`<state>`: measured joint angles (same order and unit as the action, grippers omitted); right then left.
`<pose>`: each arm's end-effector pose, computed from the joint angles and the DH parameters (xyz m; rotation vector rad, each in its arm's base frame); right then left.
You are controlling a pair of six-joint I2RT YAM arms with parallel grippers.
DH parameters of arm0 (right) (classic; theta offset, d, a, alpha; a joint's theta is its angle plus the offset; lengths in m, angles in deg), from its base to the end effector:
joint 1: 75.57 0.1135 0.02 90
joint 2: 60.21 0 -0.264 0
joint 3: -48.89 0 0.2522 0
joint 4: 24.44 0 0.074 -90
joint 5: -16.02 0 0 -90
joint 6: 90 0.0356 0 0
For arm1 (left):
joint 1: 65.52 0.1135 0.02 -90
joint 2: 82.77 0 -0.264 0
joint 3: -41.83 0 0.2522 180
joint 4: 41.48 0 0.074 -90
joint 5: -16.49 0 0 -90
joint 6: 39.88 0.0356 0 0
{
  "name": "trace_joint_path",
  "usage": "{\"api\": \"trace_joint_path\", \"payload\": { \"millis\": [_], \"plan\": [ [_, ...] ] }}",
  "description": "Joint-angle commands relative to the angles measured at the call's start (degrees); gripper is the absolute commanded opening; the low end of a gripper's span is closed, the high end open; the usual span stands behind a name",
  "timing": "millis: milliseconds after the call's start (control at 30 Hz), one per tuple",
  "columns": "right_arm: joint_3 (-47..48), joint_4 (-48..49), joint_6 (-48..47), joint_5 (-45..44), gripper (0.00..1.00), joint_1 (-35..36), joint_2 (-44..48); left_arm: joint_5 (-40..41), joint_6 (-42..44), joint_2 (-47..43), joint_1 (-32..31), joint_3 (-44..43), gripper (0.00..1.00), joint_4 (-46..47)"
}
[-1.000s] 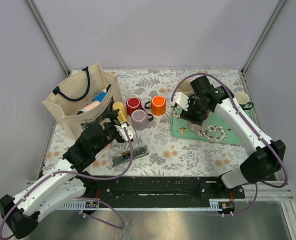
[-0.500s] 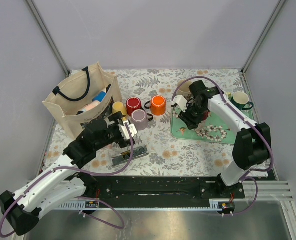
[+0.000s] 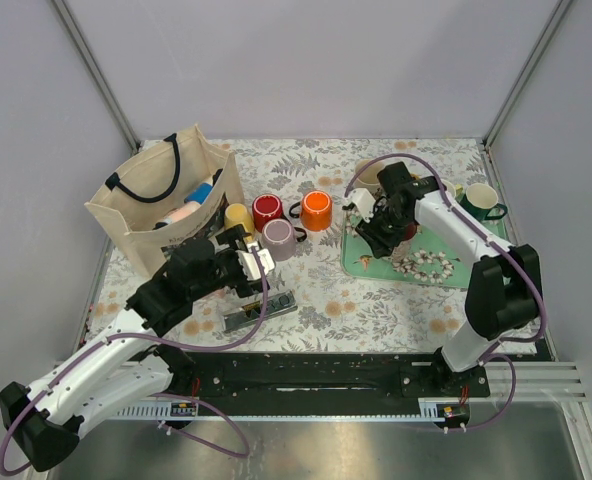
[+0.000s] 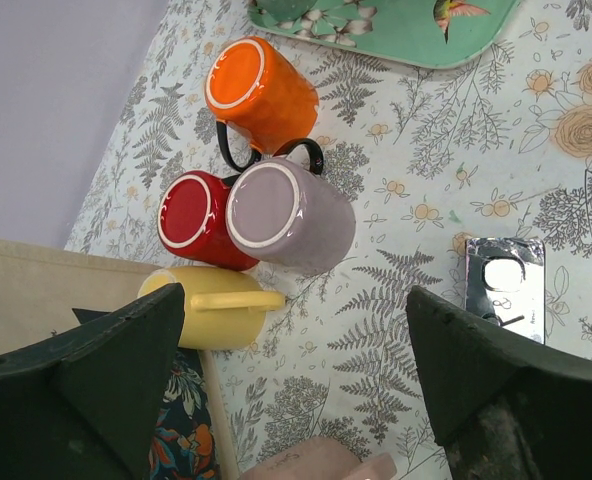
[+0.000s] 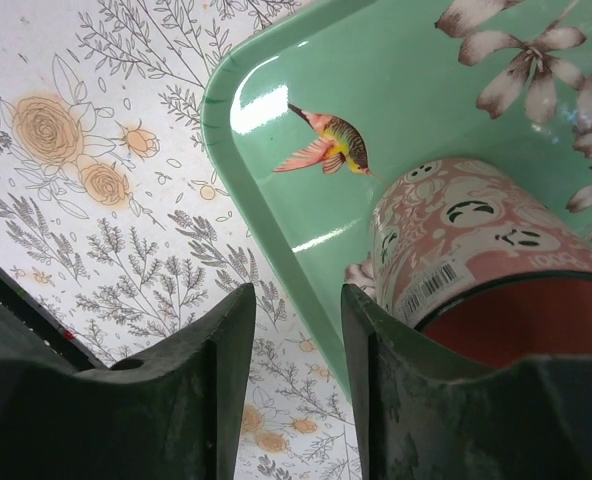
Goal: Turn the mug right side up
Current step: Place the cup on the tray.
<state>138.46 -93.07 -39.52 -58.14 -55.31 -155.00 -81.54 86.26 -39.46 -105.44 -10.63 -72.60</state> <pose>0.2999 0.1211 0.2497 -1.4441 2.4015 0.3178 0.1335 -0.1182 0.2938 1.2757 1.4809 -0.1804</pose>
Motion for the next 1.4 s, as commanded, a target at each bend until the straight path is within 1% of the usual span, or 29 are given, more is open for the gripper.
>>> {"api": "trace_joint_path", "payload": {
  "millis": [0, 100, 300, 400, 467, 567, 667, 800, 867, 967, 1000, 1100, 1200, 1367],
  "plan": [
    [4.2, -0.6, 3.9, 1.2, 0.52, 0.1, 6.6, -0.4, 1.5, 0.0, 0.3, -3.1, 0.96, 0.3],
    [5.9, -1.8, 5.6, 1.0, 0.6, 0.0, 7.7, -0.2, 2.1, 0.0, 0.3, -2.7, 0.96, 0.6],
    [7.0, -2.5, 5.1, -0.8, 0.62, -1.7, 7.5, -0.1, 1.7, -0.7, 0.5, -2.3, 0.96, 1.2],
    [7.5, -2.5, 4.5, -2.3, 0.6, -3.1, 5.1, -0.5, 1.1, -0.9, 0.4, -2.3, 0.96, 0.8],
    [7.5, -2.4, 2.9, -3.1, 0.55, -4.2, 3.7, -0.6, 1.0, -1.0, 0.4, -2.2, 0.96, 0.7],
    [5.8, -2.3, 0.3, -6.4, 0.51, -4.5, 2.0, -0.8, 1.0, -1.5, 0.9, -1.8, 0.96, 0.9],
    [2.8, -2.3, -2.9, -5.7, 0.49, -4.4, 1.7, -1.3, 0.9, -1.8, 1.6, -1.4, 0.96, 1.4],
    [0.3, -1.1, -3.6, -4.7, 0.47, -4.4, 1.4, -1.8, 0.1, -2.2, 3.1, -1.4, 0.96, 1.4],
    [0.5, -1.1, -2.6, -3.5, 0.41, -4.3, 0.5, -2.2, -0.2, -2.4, 3.7, -1.3, 0.96, 1.4],
    [2.4, -1.0, 1.1, -0.8, 0.29, -4.3, -1.0, -2.4, -0.7, -2.4, 4.3, -1.1, 0.96, 1.5],
    [3.2, -1.0, 2.0, 0.0, 0.25, -3.8, -1.5, -2.5, -0.9, -2.5, 4.5, -1.1, 0.96, 1.4],
    [5.1, -0.9, 3.1, 0.8, 0.17, -1.7, -2.5, -2.4, -1.0, -2.8, 4.8, -1.0, 0.96, 1.4],
    [6.5, -0.2, 3.8, 1.0, 0.1, 0.9, -3.6, -2.7, -1.0, -3.1, 5.3, -0.8, 0.96, 1.5],
    [9.7, -0.1, 5.1, 1.6, 0.02, 3.8, -5.6, -2.7, -1.1, -3.6, 5.9, -0.6, 0.96, 1.3]
  ]
}}
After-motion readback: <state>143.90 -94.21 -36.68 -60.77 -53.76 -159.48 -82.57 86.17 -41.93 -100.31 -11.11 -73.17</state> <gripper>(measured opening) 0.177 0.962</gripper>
